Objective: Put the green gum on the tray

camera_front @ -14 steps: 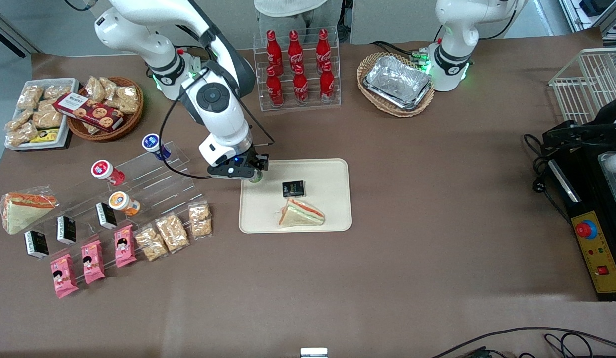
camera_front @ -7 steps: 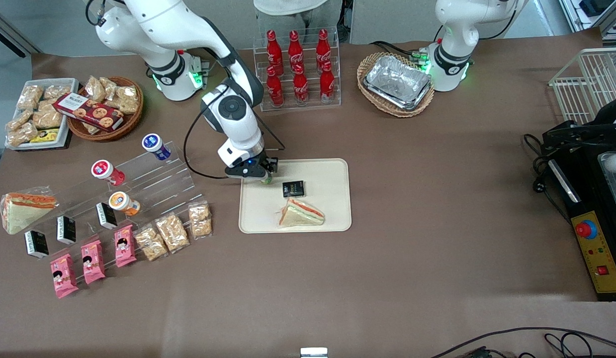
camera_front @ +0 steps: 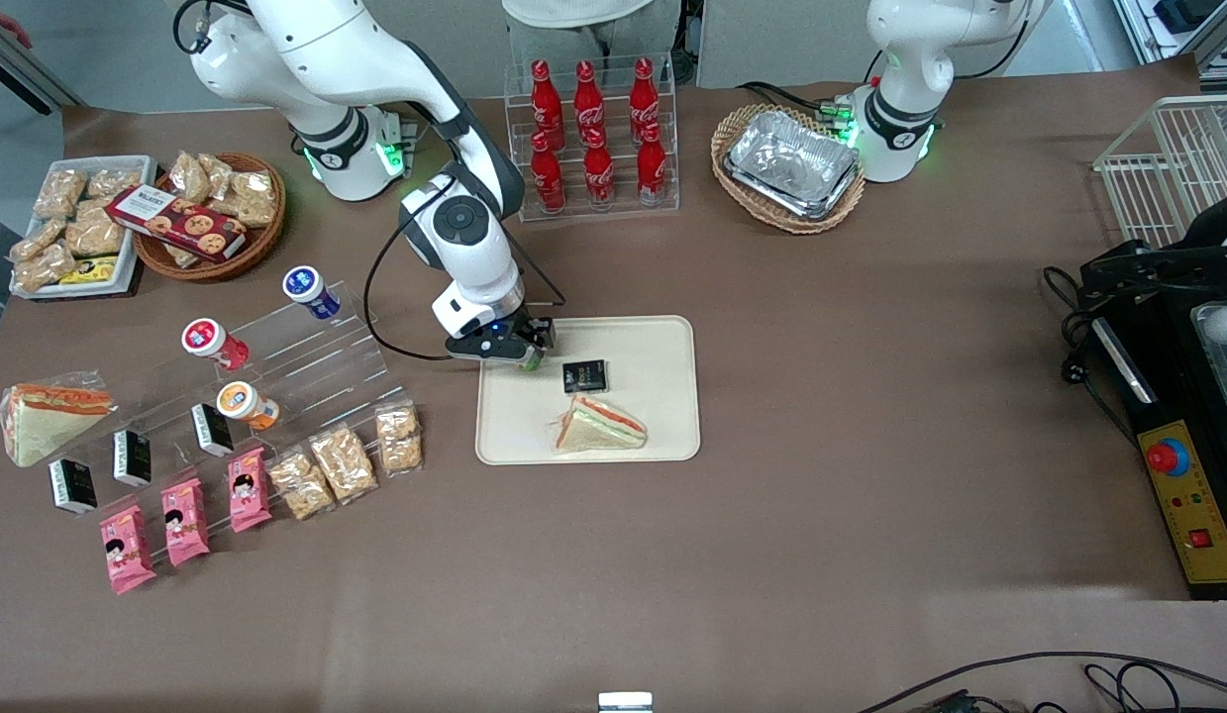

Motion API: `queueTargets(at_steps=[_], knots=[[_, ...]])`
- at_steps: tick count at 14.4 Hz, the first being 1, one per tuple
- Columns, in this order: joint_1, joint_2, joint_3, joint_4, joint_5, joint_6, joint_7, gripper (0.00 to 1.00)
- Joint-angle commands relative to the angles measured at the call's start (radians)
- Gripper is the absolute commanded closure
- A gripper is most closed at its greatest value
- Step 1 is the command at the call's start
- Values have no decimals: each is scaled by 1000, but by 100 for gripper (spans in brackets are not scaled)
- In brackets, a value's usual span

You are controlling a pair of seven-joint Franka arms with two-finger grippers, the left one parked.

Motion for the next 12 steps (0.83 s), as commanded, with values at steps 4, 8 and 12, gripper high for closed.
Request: queueTargets(at_steps=[4, 8, 12], knots=[[-11, -101, -9, 22, -23, -129, -4, 0], [-28, -198, -9, 154, -22, -418, -45, 0], [-36, -240, -30, 395, -11, -759, -136, 0]])
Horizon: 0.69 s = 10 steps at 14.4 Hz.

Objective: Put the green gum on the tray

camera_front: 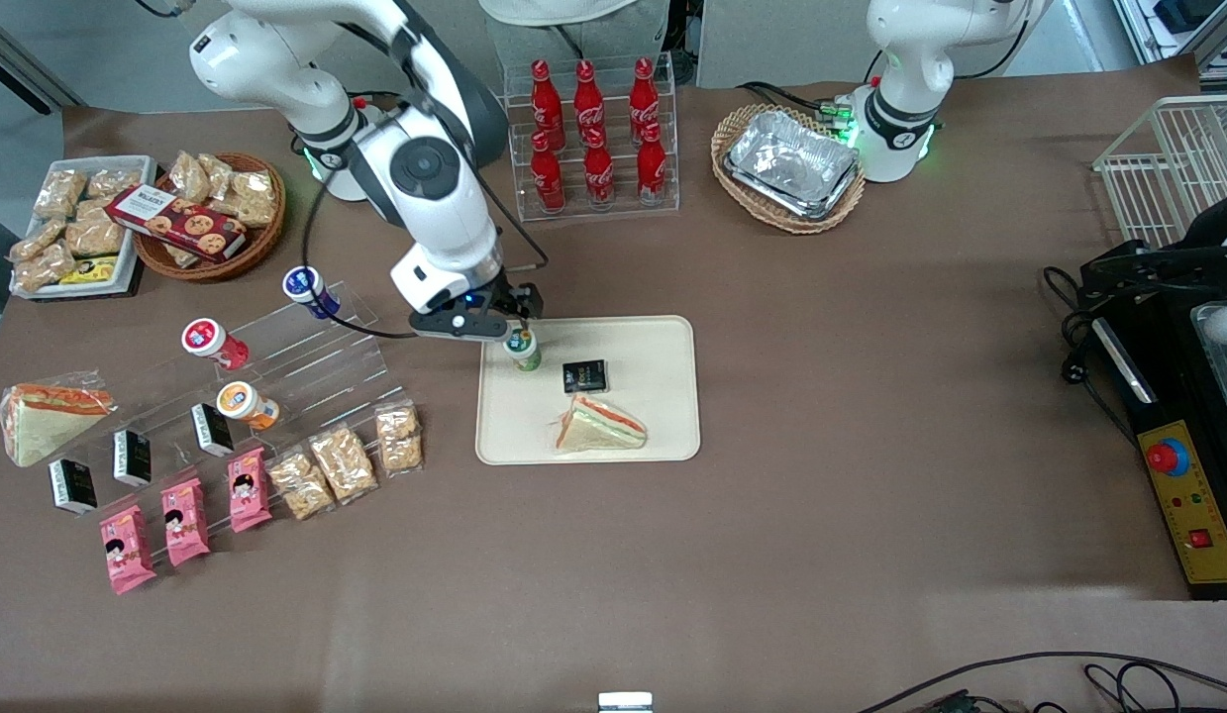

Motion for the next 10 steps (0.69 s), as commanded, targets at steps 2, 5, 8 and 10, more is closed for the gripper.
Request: queueTargets(at_steps=[2, 5, 8, 10], knots=[[-10, -20, -27, 292, -2, -362, -110, 0], [-58, -20, -37, 458, 9, -538, -223, 0], [-166, -39, -30, 520, 24, -612, -352, 0], [-255, -69, -24, 518, 23, -615, -503, 0]])
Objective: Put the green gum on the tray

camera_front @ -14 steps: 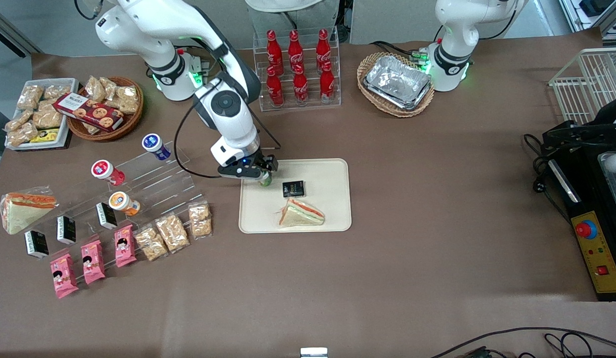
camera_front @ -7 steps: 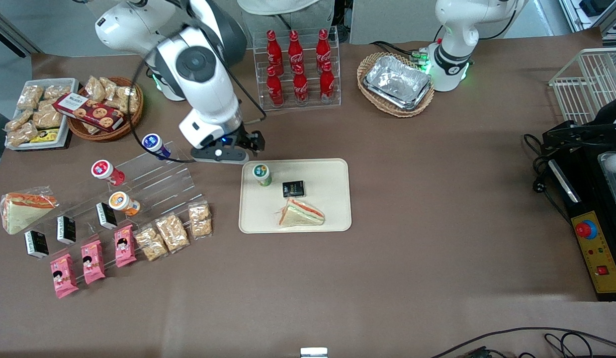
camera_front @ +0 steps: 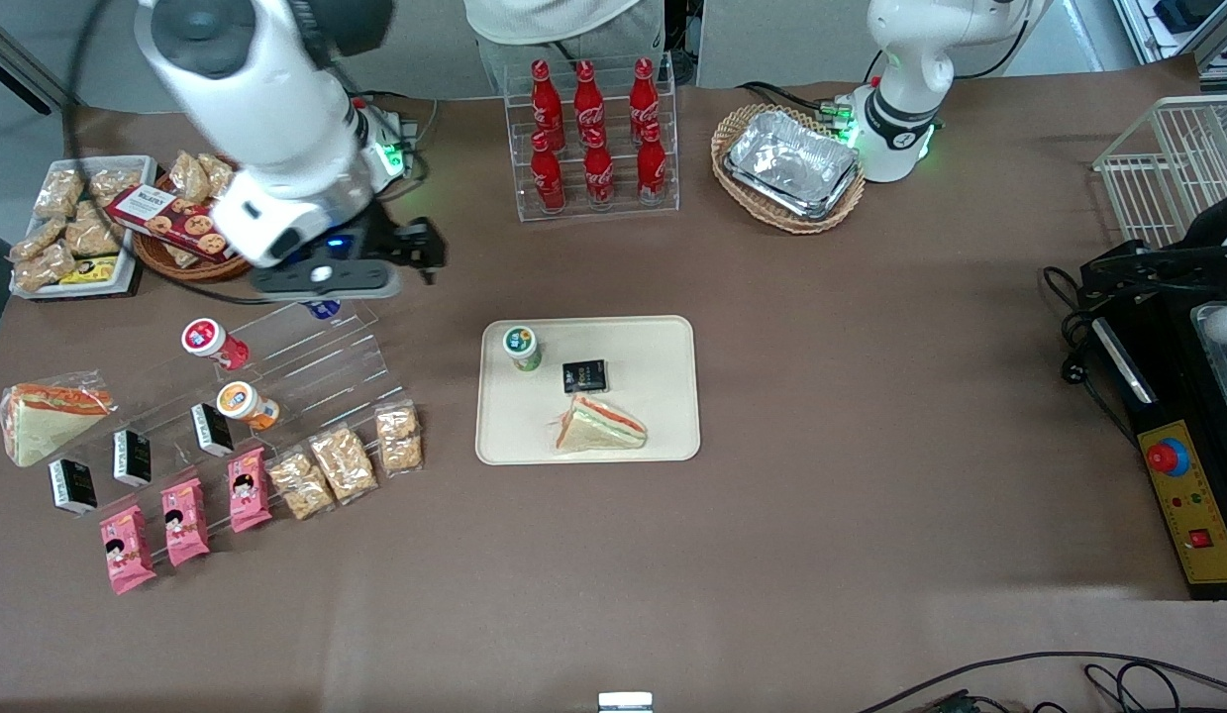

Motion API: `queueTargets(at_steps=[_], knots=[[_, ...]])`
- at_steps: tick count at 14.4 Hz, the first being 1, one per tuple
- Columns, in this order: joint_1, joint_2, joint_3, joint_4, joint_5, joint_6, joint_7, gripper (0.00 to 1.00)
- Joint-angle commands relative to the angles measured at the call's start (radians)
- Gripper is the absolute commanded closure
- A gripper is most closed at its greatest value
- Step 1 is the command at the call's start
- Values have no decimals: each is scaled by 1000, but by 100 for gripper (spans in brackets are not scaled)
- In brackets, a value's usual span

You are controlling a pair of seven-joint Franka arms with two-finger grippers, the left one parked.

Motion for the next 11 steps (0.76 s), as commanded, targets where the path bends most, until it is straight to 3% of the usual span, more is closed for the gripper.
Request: queueTargets(at_steps=[1, 4, 6, 9, 11], knots=[[-156, -28, 8, 30, 15, -38, -270, 0], [-331, -30, 8, 30, 7, -32, -565, 0], [-435, -27, 14, 30, 13, -29, -674, 0], [-543, -24, 36, 30, 21, -29, -676, 0], [-549, -25, 34, 31, 21, -32, -676, 0]])
